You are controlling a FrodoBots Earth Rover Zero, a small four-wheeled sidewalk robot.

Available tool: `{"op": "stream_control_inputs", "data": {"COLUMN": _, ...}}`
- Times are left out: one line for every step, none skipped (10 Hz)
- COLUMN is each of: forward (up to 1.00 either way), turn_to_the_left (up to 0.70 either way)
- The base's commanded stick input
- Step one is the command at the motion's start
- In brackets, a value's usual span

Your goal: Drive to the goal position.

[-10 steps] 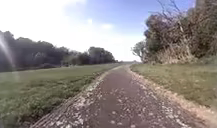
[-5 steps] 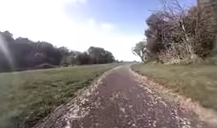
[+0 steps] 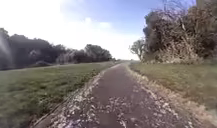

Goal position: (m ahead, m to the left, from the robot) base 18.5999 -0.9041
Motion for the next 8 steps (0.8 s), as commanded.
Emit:
{"op": "stream_control_inputs", "data": {"forward": 0.7, "turn_to_the_left": 0.0}}
{"op": "stream_control_inputs", "data": {"forward": 0.7, "turn_to_the_left": 0.0}}
{"op": "stream_control_inputs", "data": {"forward": 0.7, "turn_to_the_left": 0.0}}
{"op": "stream_control_inputs", "data": {"forward": 0.7, "turn_to_the_left": 0.0}}
{"op": "stream_control_inputs", "data": {"forward": 0.7, "turn_to_the_left": 0.0}}
{"op": "stream_control_inputs", "data": {"forward": 0.7, "turn_to_the_left": 0.0}}
{"op": "stream_control_inputs", "data": {"forward": 0.7, "turn_to_the_left": 0.0}}
{"op": "stream_control_inputs", "data": {"forward": 0.7, "turn_to_the_left": 0.0}}
